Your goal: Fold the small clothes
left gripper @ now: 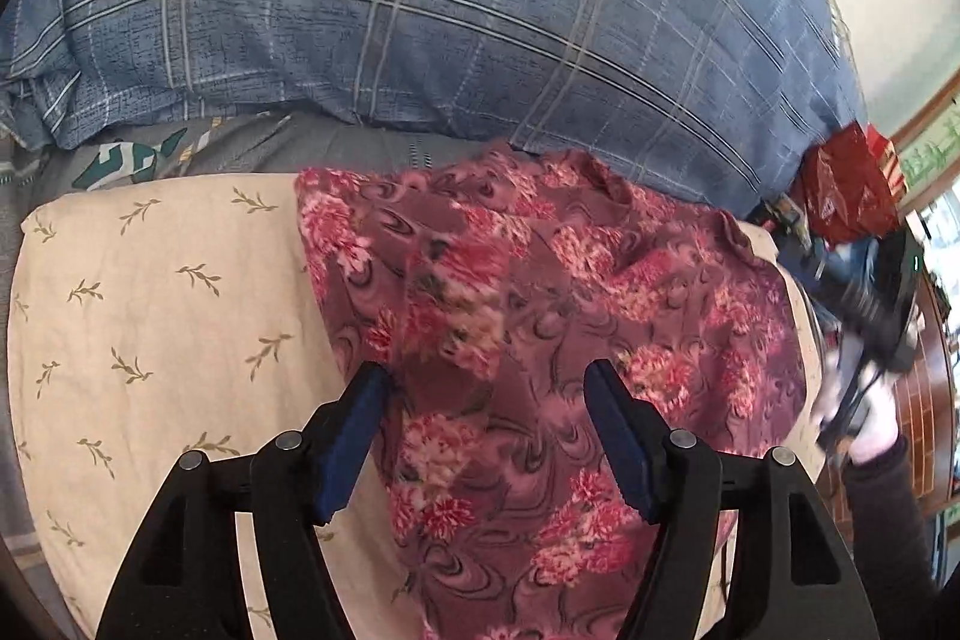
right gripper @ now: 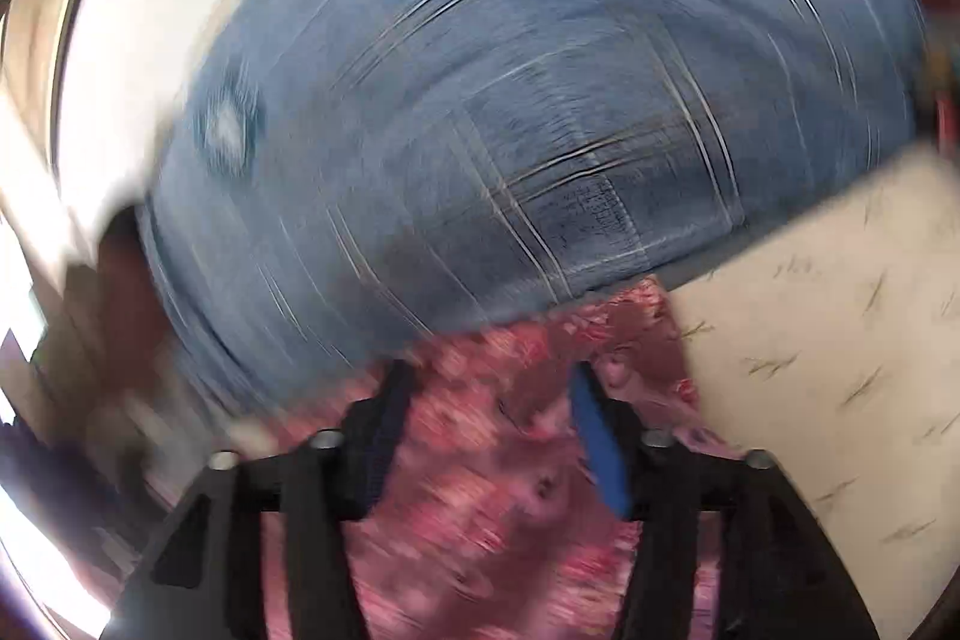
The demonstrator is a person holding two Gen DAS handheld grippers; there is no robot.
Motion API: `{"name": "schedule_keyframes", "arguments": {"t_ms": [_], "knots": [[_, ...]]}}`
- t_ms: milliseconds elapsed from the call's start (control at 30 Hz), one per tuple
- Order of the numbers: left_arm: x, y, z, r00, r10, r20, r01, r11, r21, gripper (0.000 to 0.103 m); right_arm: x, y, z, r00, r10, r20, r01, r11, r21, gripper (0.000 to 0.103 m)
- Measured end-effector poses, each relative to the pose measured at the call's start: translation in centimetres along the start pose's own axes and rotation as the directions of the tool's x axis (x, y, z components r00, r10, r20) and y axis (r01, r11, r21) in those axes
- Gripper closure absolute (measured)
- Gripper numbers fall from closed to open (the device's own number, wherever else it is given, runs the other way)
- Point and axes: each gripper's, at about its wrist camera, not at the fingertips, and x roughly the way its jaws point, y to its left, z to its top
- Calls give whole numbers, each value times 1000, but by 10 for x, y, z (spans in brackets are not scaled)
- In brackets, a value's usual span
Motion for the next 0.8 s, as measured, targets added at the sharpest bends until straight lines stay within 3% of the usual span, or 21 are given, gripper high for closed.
{"name": "schedule_keyframes", "arguments": {"t_ms": [33, 67, 133, 167, 200, 233, 267, 333, 400, 500, 600, 700, 800], "knots": [[5, 1, 1, 1000, -1, -6, 1, 1000, -14, 35, 4, 13, -6, 996, -85, -26, 81, 989, -122, 33], [6, 4, 3, 1000, -2, -15, 2, 999, -32, 35, 13, 26, -14, 980, -192, -52, 172, 950, -261, 34], [13, 8, 6, 1000, 9, -27, -11, 997, -70, 37, 31, 37, -23, 949, -307, -70, 255, 879, -402, 35], [17, 10, 8, 1000, 17, -23, -19, 996, -86, 46, 41, 38, -26, 921, -384, -58, 318, 831, -457, 35], [20, 11, 10, 999, 31, -9, -32, 994, -103, 58, 49, 37, -25, 906, -421, -49, 352, 811, -467, 36], [23, 10, 12, 999, 48, -13, -50, 993, -105, 86, 56, 33, -22, 897, -439, -46, 373, 809, -454, 39], [26, 11, 14, 998, 54, -28, -57, 992, -109, 87, 60, 30, -18, 894, -446, -49, 382, 813, -439, 45], [18, 12, 16, 999, 38, -4, -38, 989, -145, 94, 63, 19, -12, 916, -388, -104, 322, 864, -388, 100], [4, 7, 19, 998, 42, 43, -36, 991, -129, 97, 57, 18, -2, 933, -344, -107, 285, 886, -365, 99], [-25, 0, 28, 989, 18, 147, 0, 993, -120, 97, 29, 18, 17, 969, -246, -39, 221, 921, -321, 100], [-35, 0, 47, 977, 30, 210, -3, 992, -125, 97, 5, 5, 41, 987, -158, 42, 163, 966, -201, 100], [-15, 16, 66, 978, 83, 194, -48, 983, -178, 97, 7, -21, 56, 989, -119, 82, 125, 990, -72, 100], [26, 42, 75, 986, 129, 101, -99, 960, -261, 97, 29, -51, 58, 991, -118, 57, 115, 992, 52, 100]]}}
